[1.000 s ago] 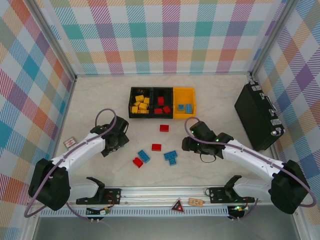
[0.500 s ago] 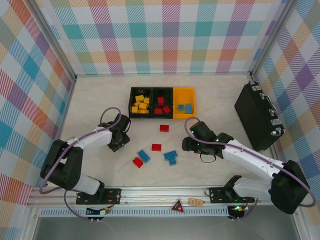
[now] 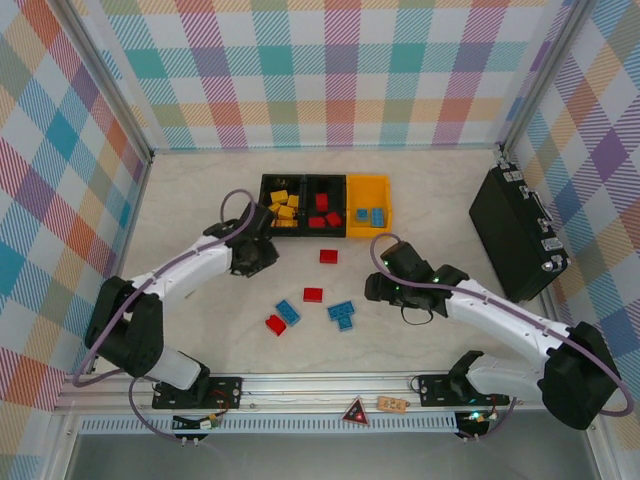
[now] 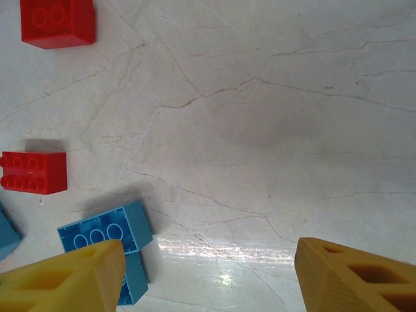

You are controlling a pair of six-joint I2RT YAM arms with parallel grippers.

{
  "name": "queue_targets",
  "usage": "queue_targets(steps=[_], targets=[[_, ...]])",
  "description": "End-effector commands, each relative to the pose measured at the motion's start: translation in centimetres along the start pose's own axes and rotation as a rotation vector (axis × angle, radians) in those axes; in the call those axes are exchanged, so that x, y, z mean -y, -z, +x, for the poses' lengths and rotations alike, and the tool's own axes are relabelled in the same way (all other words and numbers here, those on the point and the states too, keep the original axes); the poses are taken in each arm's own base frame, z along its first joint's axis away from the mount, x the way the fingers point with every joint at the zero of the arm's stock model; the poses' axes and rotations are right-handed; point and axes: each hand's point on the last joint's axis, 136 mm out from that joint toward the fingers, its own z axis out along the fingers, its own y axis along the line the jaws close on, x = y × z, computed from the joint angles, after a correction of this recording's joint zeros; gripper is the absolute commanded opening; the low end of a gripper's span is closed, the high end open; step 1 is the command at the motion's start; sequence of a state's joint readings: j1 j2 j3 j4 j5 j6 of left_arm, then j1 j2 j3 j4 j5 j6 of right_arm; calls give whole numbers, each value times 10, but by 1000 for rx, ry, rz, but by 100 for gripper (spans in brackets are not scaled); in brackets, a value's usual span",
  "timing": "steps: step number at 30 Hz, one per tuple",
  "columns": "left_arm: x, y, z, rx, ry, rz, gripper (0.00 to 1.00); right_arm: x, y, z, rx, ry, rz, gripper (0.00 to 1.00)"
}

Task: Sort the legos into containers by color
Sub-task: Pick up the lego from the middle-left of the table, then place the lego in the container.

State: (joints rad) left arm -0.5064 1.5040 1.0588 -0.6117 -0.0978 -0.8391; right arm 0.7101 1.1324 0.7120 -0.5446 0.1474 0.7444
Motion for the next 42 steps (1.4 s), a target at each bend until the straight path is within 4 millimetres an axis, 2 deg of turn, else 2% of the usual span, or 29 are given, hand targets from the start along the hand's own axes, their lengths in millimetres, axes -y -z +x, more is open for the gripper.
queue_targets(steps=[1,6,12,18,26,31,37,42], targets=[[38,7,8,-33,-126,29,20,-1,16,-14,41,2,-22,70],[105,9,18,-52,-250,103,20,7,32,-24,82,-36,-67,70],[164,-2,25,-61,-336,145,20,20,39,-26,100,-67,-69,70],[211,-19,22,-69,-394,173,20,29,42,-22,104,-92,-70,70],[262,-42,12,-65,-463,221,22,38,39,-16,99,-119,-63,70],[273,-64,1,-50,-471,203,23,39,36,-14,88,-131,-65,70],[281,-74,-11,-38,-434,250,26,41,38,-15,93,-131,-56,70],[283,-68,-15,-38,-434,269,49,42,37,-15,89,-141,-57,70]])
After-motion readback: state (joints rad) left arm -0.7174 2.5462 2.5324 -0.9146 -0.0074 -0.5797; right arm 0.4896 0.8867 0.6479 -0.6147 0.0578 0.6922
